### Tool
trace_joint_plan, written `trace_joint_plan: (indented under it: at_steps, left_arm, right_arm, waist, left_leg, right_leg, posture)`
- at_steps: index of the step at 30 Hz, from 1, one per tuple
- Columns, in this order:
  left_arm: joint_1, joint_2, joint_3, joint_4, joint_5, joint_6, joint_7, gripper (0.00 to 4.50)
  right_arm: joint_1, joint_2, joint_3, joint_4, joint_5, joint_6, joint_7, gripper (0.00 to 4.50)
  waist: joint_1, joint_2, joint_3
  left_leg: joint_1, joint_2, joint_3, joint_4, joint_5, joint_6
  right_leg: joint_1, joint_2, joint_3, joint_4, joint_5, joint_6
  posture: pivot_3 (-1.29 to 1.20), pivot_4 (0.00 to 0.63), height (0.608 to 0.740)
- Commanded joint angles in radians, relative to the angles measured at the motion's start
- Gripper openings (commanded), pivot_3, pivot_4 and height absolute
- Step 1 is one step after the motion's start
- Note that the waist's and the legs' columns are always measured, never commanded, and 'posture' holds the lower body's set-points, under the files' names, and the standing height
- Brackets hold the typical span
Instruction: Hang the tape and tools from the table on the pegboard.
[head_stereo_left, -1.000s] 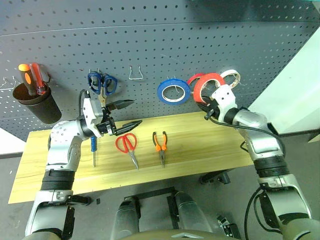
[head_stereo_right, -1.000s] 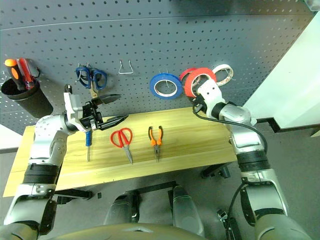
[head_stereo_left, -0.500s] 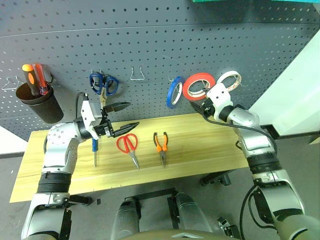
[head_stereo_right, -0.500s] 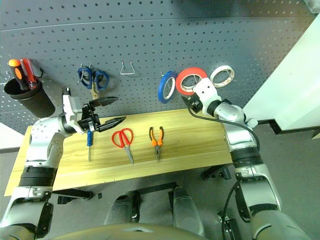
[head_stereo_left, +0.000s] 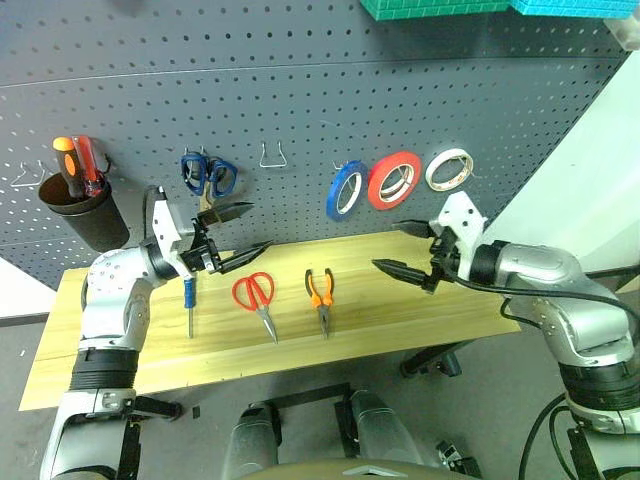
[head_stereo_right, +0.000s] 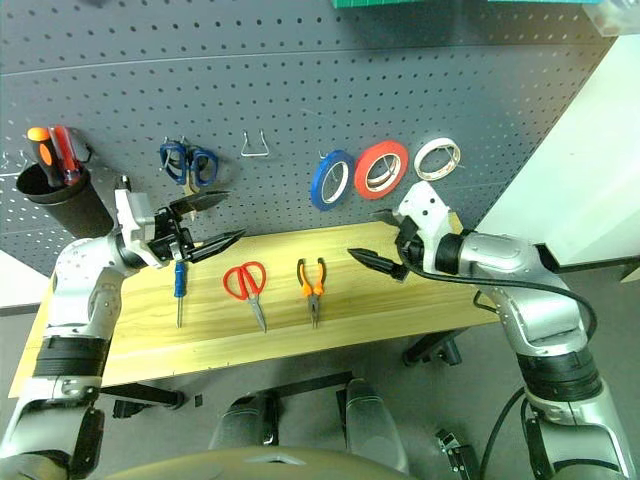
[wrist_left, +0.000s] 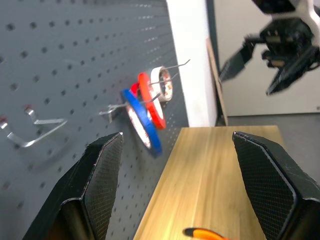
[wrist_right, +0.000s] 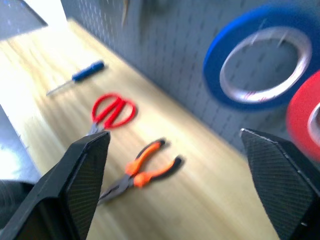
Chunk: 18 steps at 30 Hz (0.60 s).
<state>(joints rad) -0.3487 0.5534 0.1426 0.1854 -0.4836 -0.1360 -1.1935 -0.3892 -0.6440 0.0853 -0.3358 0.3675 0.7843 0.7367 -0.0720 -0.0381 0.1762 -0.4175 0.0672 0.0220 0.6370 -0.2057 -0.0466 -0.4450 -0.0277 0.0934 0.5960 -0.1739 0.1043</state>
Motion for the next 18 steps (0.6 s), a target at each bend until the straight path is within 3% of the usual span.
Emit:
trace_joint_plan:
  at_steps: [1,3,10,18]
  left_arm:
    - [0.038,0.037,0.033,-0.011,-0.015,-0.012,-0.037,3.7]
    - [0.067,0.063,0.041,-0.003,-0.01,-0.009,-0.05,3.7]
    - [0.193,0.123,0.07,0.015,-0.002,-0.032,-0.099,3.7]
    - [0.284,0.221,0.071,0.093,0.006,-0.018,-0.212,3.7]
  right_arm:
    - [-0.09,0.072,0.074,0.071,-0.075,0.125,-0.135,4.38]
    - [-0.144,0.106,0.099,0.122,-0.078,0.271,-0.175,4.38]
    - [-0.259,0.249,0.062,0.198,-0.037,0.505,-0.249,4.44]
    - [-0.307,0.401,0.002,0.262,-0.041,0.677,-0.362,4.44]
  waist:
    - [0.001,0.0,0.0]
    - [0.004,0.001,0.001]
    - [0.028,0.002,0.004]
    - [0.033,0.009,0.021]
  left_leg:
    - [0.0,0.0,0.0,0.0,0.0,0.0]
    - [0.0,0.0,0.0,-0.001,0.0,0.0]
    - [-0.002,0.0,0.001,-0.005,0.0,0.0]
    - [-0.009,0.001,0.001,-0.006,0.0,0.0]
  right_leg:
    - [0.0,0.0,0.0,0.0,0.0,0.0]
    - [-0.001,0.0,0.0,0.0,0.0,-0.001]
    - [-0.006,-0.001,0.0,0.0,-0.002,-0.003]
    - [-0.016,-0.001,0.0,0.002,-0.002,-0.006]
  posture:
    - [0.06,0.142,0.74]
    - [0.07,0.157,0.74]
    - [0.1,0.209,0.74]
    - [0.12,0.265,0.74]
